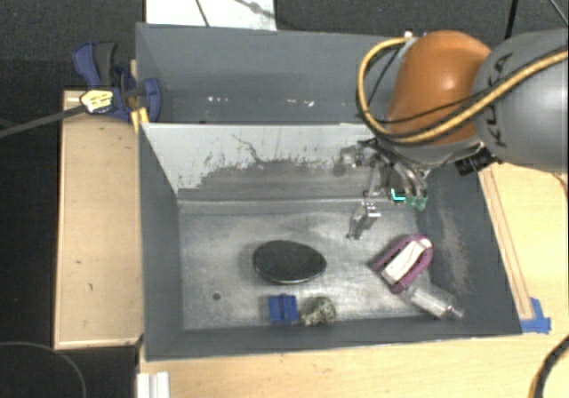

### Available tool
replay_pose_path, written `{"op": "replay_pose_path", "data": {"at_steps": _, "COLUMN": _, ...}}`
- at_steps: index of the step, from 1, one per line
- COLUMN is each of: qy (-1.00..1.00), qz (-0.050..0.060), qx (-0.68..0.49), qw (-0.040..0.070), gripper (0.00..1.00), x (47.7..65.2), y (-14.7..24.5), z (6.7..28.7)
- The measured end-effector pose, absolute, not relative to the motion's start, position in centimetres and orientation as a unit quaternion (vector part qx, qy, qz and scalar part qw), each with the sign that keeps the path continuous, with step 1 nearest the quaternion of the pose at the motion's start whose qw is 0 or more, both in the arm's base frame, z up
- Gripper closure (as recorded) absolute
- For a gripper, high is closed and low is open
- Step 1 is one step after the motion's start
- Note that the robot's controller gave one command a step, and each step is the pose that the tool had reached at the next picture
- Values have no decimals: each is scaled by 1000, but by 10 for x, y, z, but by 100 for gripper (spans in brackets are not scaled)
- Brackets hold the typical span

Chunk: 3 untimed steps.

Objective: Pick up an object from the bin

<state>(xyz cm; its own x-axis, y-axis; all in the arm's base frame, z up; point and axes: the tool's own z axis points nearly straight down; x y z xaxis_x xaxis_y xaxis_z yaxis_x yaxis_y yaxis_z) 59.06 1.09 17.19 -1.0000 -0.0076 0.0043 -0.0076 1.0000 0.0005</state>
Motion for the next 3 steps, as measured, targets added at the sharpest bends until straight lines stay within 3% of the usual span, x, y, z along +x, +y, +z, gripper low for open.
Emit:
{"op": "replay_pose_path", "data": {"at_steps": 1, "qy": -998, "qz": -1, "qx": -69, "qw": 0, "gripper": 0, "x": 552, "y": 62, "z": 69}}
{"op": "replay_pose_path", "data": {"at_steps": 2, "qy": -993, "qz": -2, "qx": -114, "qw": -4, "gripper": 0, "x": 534, "y": 88, "z": 188}}
{"op": "replay_pose_path", "data": {"at_steps": 3, "qy": -993, "qz": 0, "qx": -114, "qw": -1, "gripper": 100, "x": 533, "y": 86, "z": 184}}
